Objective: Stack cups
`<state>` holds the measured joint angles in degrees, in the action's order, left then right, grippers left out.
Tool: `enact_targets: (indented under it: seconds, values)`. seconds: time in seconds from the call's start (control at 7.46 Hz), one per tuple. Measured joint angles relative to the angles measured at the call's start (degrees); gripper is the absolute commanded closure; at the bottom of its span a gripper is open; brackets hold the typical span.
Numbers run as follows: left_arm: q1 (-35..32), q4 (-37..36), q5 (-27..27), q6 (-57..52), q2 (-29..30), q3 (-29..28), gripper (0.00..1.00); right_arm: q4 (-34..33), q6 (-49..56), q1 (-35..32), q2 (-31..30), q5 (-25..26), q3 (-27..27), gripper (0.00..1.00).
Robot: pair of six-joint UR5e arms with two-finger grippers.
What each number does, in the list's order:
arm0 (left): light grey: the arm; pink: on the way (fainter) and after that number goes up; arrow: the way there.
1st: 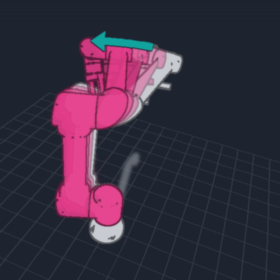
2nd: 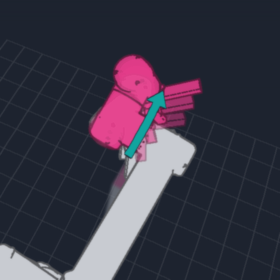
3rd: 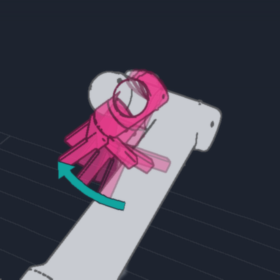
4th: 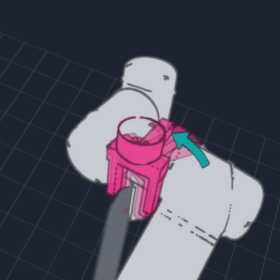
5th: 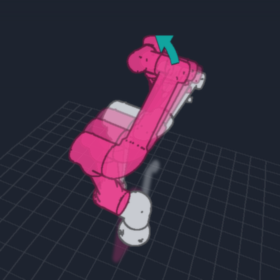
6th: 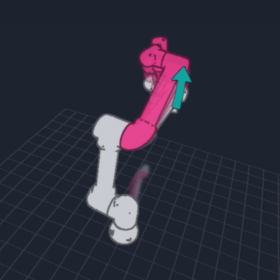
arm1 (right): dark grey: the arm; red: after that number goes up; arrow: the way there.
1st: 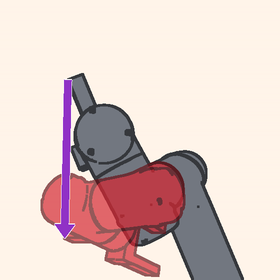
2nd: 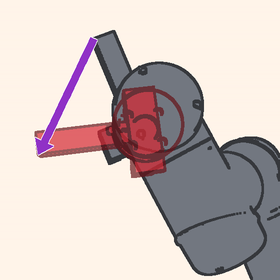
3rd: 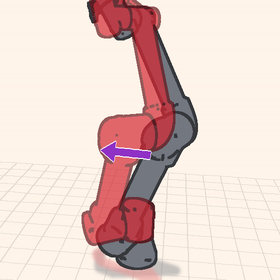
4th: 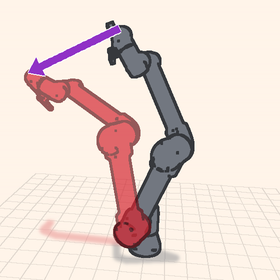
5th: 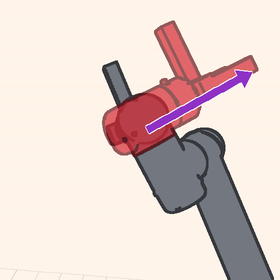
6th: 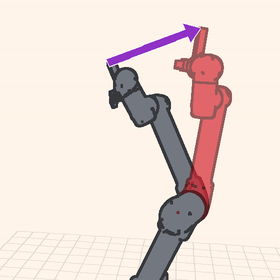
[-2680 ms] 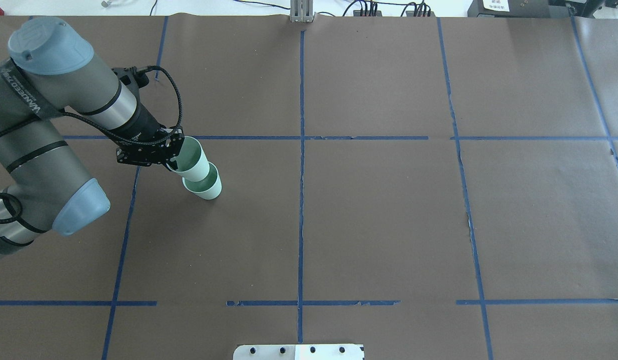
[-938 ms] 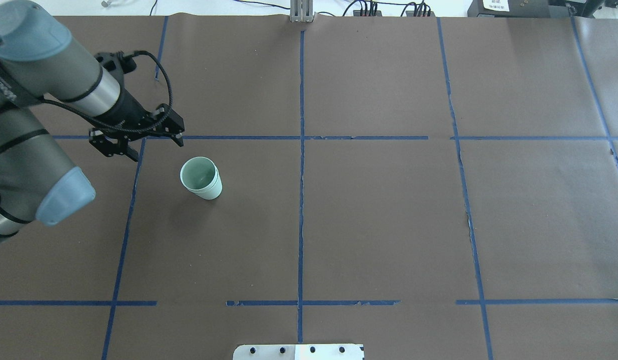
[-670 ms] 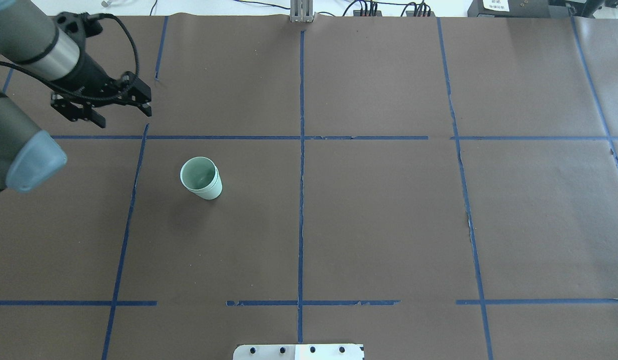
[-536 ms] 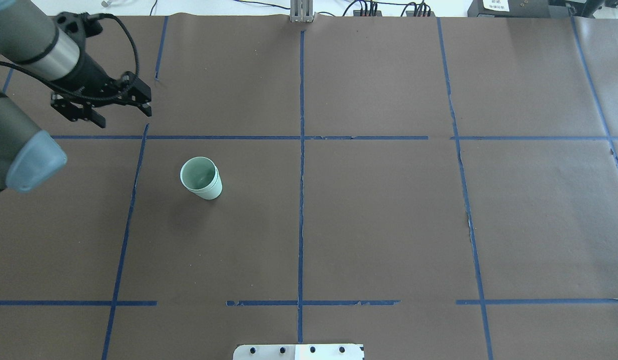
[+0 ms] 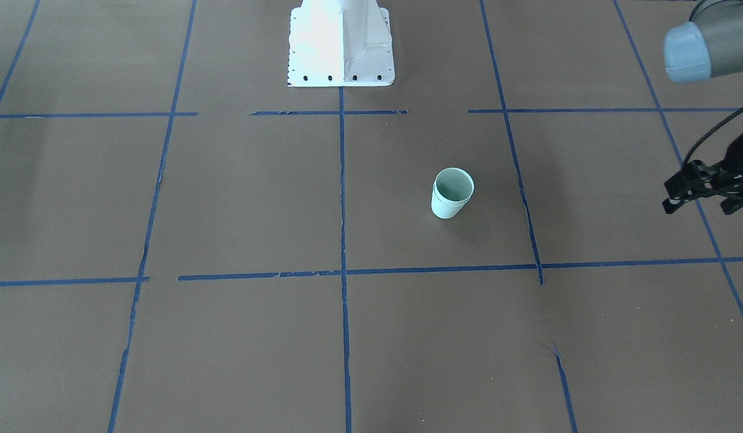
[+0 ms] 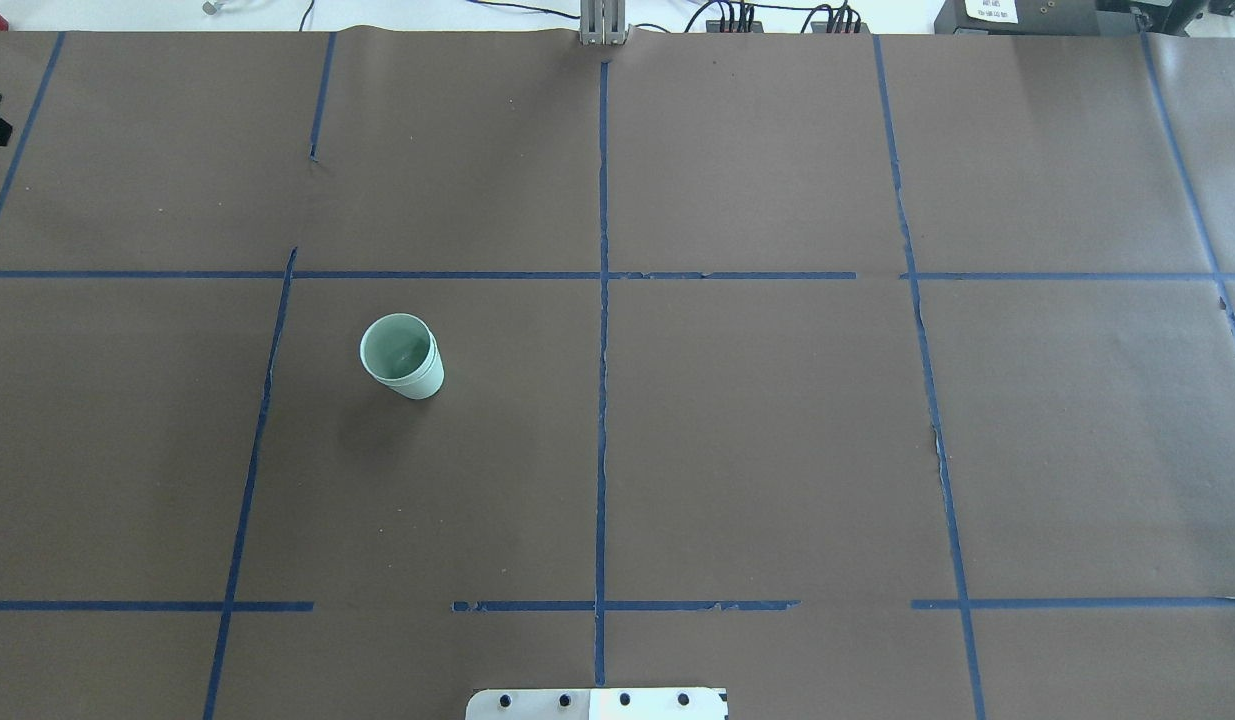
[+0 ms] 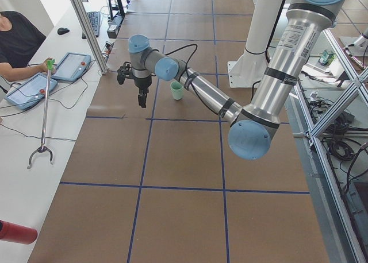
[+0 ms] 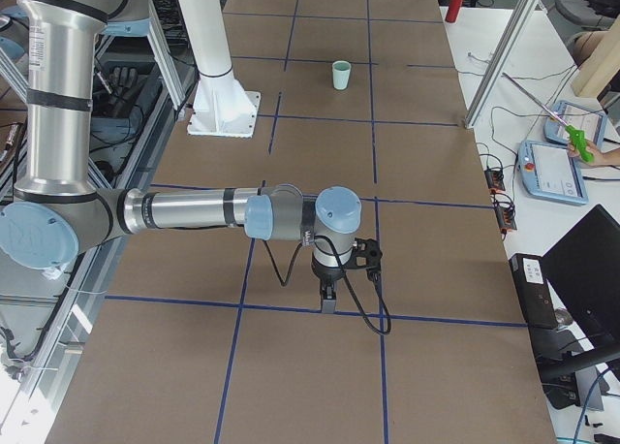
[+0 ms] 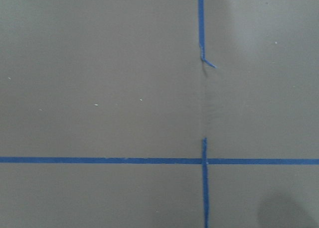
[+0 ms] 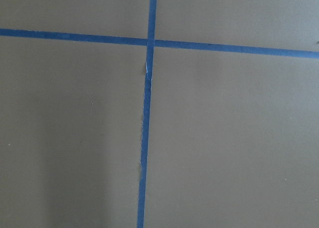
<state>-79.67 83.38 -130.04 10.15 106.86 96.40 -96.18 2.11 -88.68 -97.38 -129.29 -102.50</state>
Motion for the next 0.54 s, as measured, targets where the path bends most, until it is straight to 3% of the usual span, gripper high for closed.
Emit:
enact_targets:
  seconds: [0.27, 0.54]
  values:
    - [-7.95, 0.51, -0.13, -14.47, -4.34, -5.62, 0.0, -0.05, 0.0, 0.0, 0.0, 0.0, 0.01, 0.0]
    - [-12.05, 1.3, -0.33, -19.3, -8.94, -8.54, 0.0, -0.06, 0.0, 0.0, 0.0, 0.0, 0.02, 0.0]
